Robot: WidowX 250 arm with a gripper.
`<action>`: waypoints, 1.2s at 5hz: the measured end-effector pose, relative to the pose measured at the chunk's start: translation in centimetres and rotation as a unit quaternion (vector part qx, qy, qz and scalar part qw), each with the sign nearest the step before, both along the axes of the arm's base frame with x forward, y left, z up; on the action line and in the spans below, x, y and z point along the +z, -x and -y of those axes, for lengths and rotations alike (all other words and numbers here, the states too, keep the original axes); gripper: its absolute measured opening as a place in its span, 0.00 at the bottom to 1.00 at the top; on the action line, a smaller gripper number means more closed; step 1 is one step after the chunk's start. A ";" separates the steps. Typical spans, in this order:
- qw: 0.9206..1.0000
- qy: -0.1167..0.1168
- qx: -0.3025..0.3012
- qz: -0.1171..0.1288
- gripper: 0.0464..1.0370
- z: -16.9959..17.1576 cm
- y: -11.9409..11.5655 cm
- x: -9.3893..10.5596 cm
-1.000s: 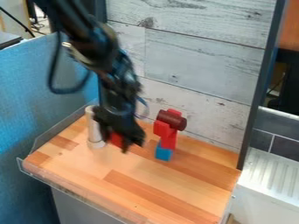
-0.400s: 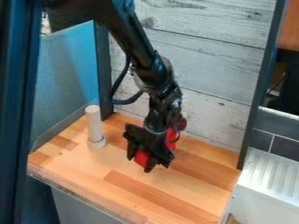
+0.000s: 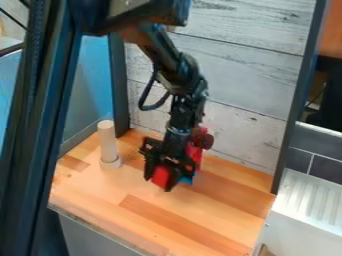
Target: Take red object from top of cylinder to center of table
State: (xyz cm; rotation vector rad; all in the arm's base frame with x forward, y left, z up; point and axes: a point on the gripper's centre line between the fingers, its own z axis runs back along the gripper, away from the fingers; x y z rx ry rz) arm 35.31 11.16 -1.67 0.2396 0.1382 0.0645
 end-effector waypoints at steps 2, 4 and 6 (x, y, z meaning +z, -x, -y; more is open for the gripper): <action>0.999 0.024 -0.010 -0.039 0.56 -1.0 1.9 0.2; 0.996 0.047 -0.056 0.044 0.56 -2.2 3.8 0.3; 0.993 0.043 -0.055 0.093 0.90 -2.9 5.0 -0.5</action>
